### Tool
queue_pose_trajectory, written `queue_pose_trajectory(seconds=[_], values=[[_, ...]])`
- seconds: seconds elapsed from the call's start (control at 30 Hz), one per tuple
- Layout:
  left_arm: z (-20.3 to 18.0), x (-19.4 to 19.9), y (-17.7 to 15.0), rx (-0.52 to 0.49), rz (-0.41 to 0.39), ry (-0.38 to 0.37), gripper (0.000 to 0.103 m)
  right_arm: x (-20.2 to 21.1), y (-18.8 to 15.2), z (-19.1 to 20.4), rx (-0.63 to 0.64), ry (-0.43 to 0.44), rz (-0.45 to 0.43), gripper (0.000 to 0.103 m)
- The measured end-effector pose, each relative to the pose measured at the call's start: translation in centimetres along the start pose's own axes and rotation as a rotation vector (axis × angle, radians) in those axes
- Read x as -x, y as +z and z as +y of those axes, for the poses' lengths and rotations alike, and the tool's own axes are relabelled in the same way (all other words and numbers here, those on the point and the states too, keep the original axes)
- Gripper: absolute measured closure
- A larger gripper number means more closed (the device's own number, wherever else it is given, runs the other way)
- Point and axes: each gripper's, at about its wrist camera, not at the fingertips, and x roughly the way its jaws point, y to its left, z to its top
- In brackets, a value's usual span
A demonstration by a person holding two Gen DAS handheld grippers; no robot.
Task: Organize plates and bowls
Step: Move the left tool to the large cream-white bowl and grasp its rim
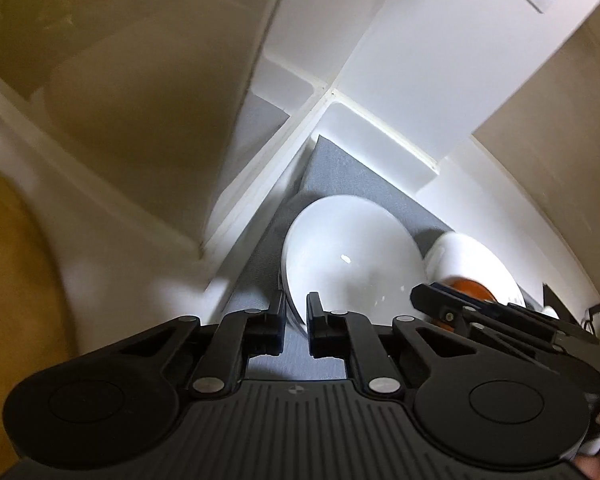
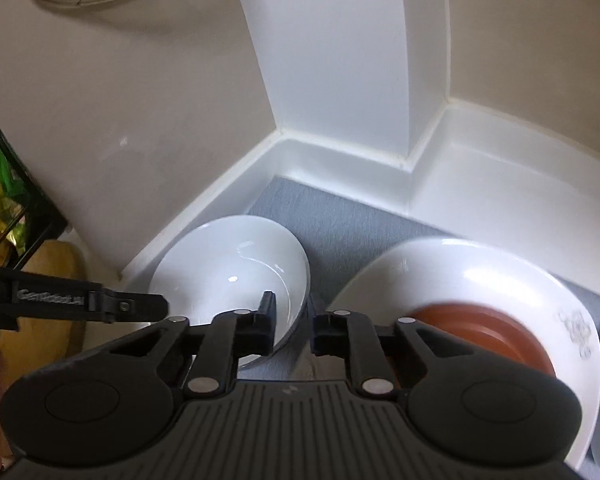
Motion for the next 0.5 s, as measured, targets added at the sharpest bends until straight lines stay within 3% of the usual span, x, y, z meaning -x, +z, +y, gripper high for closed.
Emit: queue_pose_trajectory(seconds=[0.2,0.37,0.5], values=[[1.7,0.6,-0.8,0.024,0.010,0.016,0.092,0.8,-1.2,1.0,-0.032,0.055,0.048,0.088],[2.2,-1.5,0.3,0.108,0.049,0.004,0.092,-0.5,-0.8,1.7,0.004,0.052,0.090,0.078],[2.7,-3.4,0.4,0.161,0.112,0.001,0.091,-1.9,-0.9,1.9,-0.013,0.044,0.131,0.077]])
